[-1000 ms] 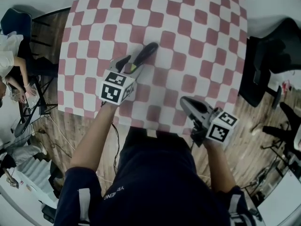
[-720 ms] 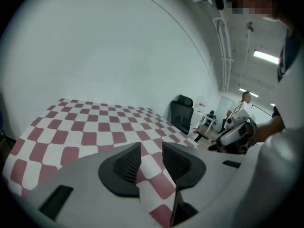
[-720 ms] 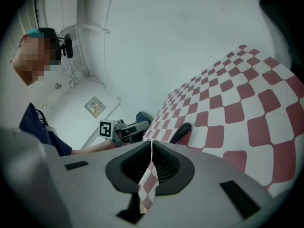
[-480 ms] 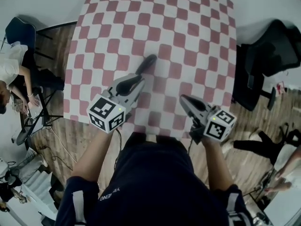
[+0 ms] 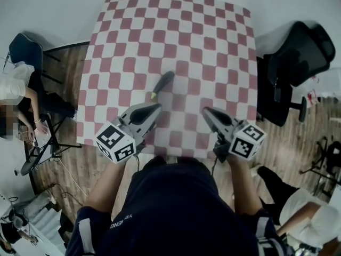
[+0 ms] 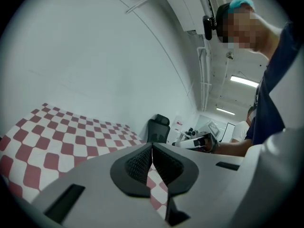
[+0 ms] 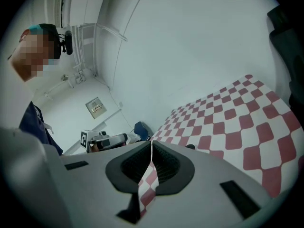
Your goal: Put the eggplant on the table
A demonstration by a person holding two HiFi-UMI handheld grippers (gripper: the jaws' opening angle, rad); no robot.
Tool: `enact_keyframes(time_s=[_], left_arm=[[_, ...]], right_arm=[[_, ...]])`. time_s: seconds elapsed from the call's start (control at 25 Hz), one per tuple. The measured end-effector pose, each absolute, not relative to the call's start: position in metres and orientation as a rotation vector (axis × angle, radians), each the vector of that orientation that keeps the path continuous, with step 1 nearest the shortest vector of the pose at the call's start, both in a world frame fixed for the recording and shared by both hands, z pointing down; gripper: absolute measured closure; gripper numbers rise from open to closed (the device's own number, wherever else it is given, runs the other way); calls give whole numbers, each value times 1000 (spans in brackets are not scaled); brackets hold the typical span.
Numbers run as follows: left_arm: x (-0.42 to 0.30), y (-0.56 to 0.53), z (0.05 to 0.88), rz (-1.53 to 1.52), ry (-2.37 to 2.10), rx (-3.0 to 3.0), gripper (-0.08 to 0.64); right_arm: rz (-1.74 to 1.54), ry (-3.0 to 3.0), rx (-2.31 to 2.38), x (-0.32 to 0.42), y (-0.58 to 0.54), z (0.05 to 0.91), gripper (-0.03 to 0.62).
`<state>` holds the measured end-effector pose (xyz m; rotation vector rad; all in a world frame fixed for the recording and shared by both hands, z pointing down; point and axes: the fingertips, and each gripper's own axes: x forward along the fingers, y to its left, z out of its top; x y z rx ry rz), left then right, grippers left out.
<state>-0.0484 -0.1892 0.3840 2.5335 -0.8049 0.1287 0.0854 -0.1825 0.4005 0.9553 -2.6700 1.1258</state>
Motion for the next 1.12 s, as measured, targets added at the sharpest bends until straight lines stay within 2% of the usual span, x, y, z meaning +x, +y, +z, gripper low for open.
enact_keyframes(time_s=[0.48,1.12], left_arm=[[-63,-174,338,37,-805,2607,532],[-63,-173,346,41,-826,2592,532]], right_arm=[[779,-2748,852,60,-159,358,574],[808,-2759,826,66,-156,360,575]])
